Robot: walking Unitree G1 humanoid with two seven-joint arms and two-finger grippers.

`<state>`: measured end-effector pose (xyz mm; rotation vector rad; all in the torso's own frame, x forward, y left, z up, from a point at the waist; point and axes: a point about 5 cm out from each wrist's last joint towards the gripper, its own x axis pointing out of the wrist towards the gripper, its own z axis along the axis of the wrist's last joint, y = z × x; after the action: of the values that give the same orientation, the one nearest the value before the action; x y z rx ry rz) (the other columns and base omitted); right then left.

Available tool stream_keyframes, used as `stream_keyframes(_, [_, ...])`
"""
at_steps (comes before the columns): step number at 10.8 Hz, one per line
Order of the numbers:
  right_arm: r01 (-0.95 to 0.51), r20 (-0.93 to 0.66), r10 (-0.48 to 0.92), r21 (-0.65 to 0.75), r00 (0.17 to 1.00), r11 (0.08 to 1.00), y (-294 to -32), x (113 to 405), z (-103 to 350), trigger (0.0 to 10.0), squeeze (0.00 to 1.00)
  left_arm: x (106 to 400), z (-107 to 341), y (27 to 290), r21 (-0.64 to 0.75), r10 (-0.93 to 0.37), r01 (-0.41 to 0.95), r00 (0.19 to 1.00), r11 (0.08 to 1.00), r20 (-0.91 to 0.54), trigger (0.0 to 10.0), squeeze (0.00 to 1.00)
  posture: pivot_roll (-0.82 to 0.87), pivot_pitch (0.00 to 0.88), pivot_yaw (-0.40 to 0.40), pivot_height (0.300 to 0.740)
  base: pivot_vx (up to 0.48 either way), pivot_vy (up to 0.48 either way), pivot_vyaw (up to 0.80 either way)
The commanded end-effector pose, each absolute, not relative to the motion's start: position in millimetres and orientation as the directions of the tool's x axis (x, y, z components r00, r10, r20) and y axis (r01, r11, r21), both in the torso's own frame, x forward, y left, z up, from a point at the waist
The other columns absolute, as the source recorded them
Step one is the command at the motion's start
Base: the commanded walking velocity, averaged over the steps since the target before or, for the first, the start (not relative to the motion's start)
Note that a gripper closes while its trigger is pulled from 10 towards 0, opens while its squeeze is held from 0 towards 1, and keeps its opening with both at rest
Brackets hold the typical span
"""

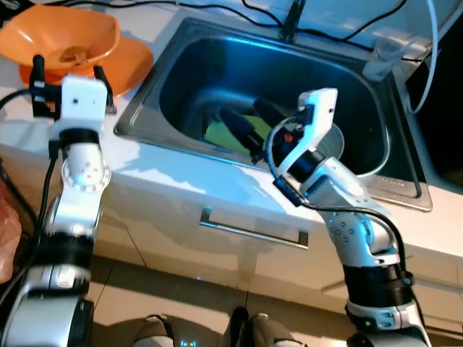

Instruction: Kitchen organization

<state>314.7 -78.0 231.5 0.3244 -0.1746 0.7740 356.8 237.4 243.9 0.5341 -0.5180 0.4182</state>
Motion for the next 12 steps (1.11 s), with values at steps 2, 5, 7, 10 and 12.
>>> stream_keyframes(2, [-0.697, 0.278, 0.641, 0.229, 0.716, 0.679, -85, 311, 235, 10.0, 1.00, 363, 244, 240, 0.366, 0.243, -0.514, 0.779, 0.776, 0.579, 10.0, 0.00, -0.06, 0.241, -0.128, 0.740, 0.000, 0.000, 0.00])
stream_keyframes(5, [-0.693, 0.270, 0.639, 0.230, 0.720, 0.684, -88, 310, 236, 10.0, 1.00, 369, 242, 244, 0.361, 0.244, -0.506, 0.785, 0.784, 0.570, 4.2, 0.00, -0.07, 0.245, -0.133, 0.740, 0.000, 0.000, 0.00])
stream_keyframes(7, [-0.691, 0.268, 0.638, 0.229, 0.722, 0.686, -88, 310, 237, 10.0, 1.00, 371, 240, 244, 0.347, 0.241, -0.487, 0.794, 0.801, 0.558, 0.0, 0.00, -0.08, 0.248, -0.132, 0.740, 0.000, 0.000, 0.00])
stream_keyframes(10, [-0.689, 0.265, 0.637, 0.231, 0.724, 0.687, -87, 310, 237, 10.0, 1.00, 374, 240, 246, 0.334, 0.236, -0.472, 0.798, 0.816, 0.554, 0.0, 0.00, -0.07, 0.248, -0.129, 0.740, 0.000, 0.000, 0.00])
stream_keyframes(12, [-0.690, 0.265, 0.637, 0.231, 0.723, 0.686, -86, 310, 237, 10.0, 1.00, 375, 240, 248, 0.332, 0.233, -0.468, 0.800, 0.819, 0.552, 0.0, 0.00, -0.07, 0.247, -0.129, 0.740, 0.000, 0.000, 0.00])
